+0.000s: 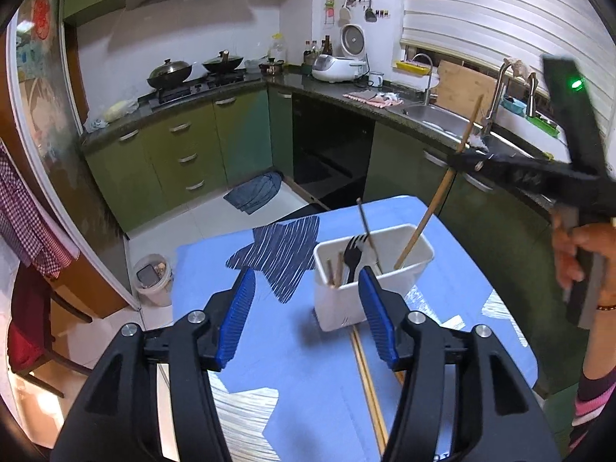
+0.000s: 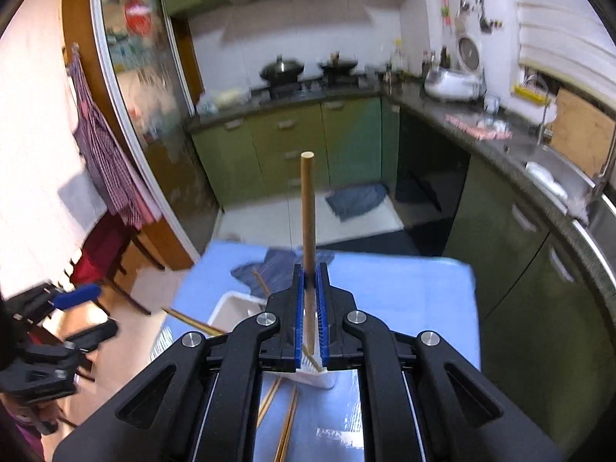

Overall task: Organize utensils
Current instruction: 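Lower the held chopstick into the white holder and open the right tool, then reach both tools down to the remaining chopsticks on the cloth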

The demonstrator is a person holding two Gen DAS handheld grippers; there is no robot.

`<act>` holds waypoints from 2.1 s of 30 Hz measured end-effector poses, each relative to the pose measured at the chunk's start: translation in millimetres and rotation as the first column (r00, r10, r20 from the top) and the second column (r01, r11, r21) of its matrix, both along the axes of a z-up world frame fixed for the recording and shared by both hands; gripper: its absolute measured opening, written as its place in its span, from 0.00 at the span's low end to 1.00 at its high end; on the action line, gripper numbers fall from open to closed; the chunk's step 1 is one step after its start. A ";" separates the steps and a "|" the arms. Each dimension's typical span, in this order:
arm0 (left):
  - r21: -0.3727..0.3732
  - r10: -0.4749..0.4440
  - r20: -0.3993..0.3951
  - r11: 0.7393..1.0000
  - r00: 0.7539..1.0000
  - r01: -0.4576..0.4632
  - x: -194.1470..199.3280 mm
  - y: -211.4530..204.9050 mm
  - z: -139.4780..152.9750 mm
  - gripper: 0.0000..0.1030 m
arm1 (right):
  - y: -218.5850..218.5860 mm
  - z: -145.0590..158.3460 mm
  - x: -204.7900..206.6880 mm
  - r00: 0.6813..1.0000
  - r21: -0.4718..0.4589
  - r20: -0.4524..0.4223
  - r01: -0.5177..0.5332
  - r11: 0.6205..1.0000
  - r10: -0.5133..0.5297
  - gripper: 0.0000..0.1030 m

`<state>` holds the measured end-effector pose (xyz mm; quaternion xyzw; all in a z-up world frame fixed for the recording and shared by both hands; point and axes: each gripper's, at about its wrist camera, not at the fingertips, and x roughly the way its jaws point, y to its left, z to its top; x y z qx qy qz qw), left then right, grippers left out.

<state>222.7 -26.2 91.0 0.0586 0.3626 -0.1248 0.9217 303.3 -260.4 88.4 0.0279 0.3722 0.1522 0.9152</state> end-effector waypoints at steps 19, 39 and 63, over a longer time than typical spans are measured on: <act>0.048 -0.007 -0.256 0.999 0.967 0.020 3.6 -25.6 -110.8 0.54 | -7.2 -94.5 -107.6 0.984 -0.043 -0.146 -0.106 0.993 0.099 0.23; 0.223 0.079 -0.459 0.974 0.885 0.028 24.6 -64.7 -219.9 0.54 | -10.2 -190.6 -106.3 0.922 -0.006 -0.364 -0.142 0.990 0.130 0.23; 0.142 0.060 -0.531 0.990 0.846 0.018 18.3 -74.0 -224.3 0.49 | -11.7 -203.4 -101.6 0.911 0.016 -0.386 -0.154 0.988 0.148 0.23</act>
